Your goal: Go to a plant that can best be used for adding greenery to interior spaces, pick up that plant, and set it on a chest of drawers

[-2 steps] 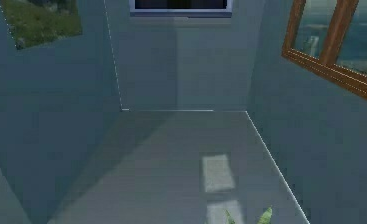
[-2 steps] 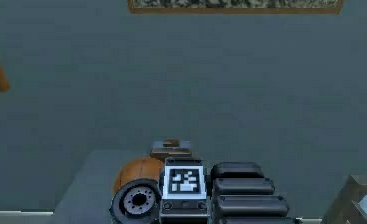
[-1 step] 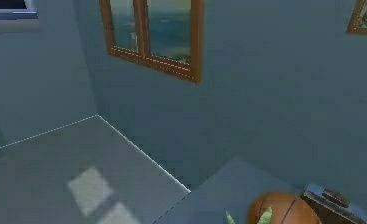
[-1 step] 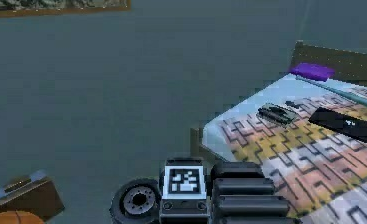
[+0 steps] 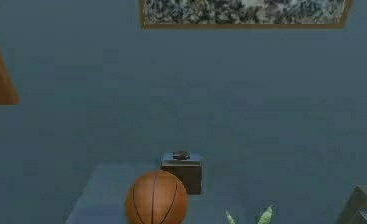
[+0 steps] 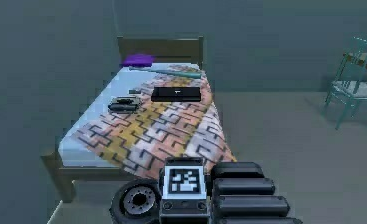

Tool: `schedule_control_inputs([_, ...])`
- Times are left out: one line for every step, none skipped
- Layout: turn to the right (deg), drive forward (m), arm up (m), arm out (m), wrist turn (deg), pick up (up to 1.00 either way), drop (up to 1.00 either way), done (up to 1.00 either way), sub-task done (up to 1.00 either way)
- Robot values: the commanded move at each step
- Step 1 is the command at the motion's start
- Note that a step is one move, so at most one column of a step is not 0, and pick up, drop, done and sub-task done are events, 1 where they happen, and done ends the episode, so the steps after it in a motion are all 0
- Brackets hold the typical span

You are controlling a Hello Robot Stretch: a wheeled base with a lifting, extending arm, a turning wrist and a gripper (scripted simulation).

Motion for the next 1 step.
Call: schedule_control_inputs([45.0,0.00,0.00,0.00,0.0,0.00,0.00,0.00,0.00])
